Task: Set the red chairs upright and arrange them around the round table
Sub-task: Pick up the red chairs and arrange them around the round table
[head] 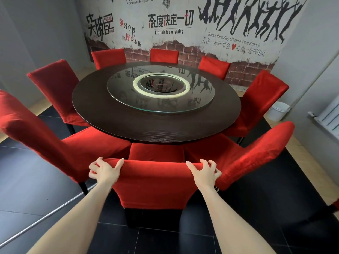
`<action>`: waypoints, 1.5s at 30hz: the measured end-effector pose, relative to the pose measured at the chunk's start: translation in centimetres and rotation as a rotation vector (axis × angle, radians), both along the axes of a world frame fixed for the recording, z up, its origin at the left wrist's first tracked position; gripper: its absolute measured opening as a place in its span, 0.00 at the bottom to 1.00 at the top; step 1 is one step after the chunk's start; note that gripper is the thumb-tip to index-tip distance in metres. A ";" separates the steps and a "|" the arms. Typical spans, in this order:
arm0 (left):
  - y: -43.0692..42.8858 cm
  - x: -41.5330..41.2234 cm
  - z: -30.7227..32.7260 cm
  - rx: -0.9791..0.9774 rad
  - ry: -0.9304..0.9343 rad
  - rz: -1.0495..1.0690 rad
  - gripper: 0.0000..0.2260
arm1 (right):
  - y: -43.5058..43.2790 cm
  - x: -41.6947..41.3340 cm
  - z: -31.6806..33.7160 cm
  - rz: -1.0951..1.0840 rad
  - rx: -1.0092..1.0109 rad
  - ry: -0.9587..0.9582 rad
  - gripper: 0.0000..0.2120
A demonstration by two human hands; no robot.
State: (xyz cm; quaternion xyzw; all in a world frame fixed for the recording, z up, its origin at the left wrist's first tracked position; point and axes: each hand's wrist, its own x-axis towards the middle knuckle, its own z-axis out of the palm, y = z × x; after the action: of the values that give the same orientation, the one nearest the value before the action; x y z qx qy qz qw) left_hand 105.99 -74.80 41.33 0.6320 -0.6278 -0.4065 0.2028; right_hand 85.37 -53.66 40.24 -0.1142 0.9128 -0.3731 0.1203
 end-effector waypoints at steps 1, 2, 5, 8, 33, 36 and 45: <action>0.1 0.0 0.0 -0.018 -0.023 0.002 0.39 | 0.1 0.0 0.0 0.001 -0.007 -0.009 0.35; 0.2 -0.2 0.1 -0.041 -0.049 0.002 0.39 | 0.2 -0.1 0.1 0.005 -0.013 -0.016 0.35; 0.6 -1.0 0.8 -0.097 -0.128 -0.028 0.39 | 0.6 -0.6 0.7 0.008 -0.070 -0.010 0.34; 1.5 -2.6 1.8 -0.103 -0.140 -0.023 0.39 | 1.2 -2.0 2.1 0.017 -0.149 0.007 0.32; 15.6 -41.8 7.2 -0.159 0.350 -0.323 0.33 | 13.7 -36.3 9.6 -0.048 -0.394 0.074 0.29; 16.3 -46.5 7.3 -0.138 0.361 -0.319 0.33 | 14.0 -41.4 10.1 -0.028 -0.382 0.068 0.28; 19.3 -58.8 5.7 -0.120 0.317 -0.255 0.34 | 15.5 -55.6 8.4 0.068 -0.363 0.007 0.28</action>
State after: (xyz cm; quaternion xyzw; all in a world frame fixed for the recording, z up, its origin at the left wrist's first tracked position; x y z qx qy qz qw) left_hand 47.23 -55.52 47.03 0.4624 -0.6860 -0.4852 0.2831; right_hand 29.74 -38.19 48.68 -0.1660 0.8266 -0.5270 0.1071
